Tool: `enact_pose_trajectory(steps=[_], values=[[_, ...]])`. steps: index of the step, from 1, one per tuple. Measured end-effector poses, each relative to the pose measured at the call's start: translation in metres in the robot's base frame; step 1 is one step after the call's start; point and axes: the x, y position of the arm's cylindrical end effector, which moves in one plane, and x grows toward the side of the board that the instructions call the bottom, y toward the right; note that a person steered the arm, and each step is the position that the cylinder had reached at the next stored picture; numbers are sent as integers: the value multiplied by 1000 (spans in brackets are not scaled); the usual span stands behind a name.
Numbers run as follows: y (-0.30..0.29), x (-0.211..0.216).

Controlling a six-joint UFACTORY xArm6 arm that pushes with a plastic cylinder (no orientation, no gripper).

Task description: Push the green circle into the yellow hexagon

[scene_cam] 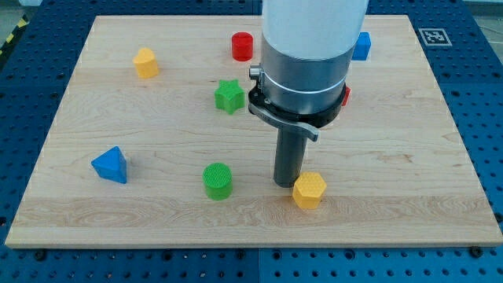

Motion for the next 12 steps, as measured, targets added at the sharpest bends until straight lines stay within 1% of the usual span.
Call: enact_pose_trajectory(steps=[2,4,5,7,8,12], values=[[-26,-36],[-55,-61],[-87,-65],[-96,-66],[-115,-66],[-137,-38]])
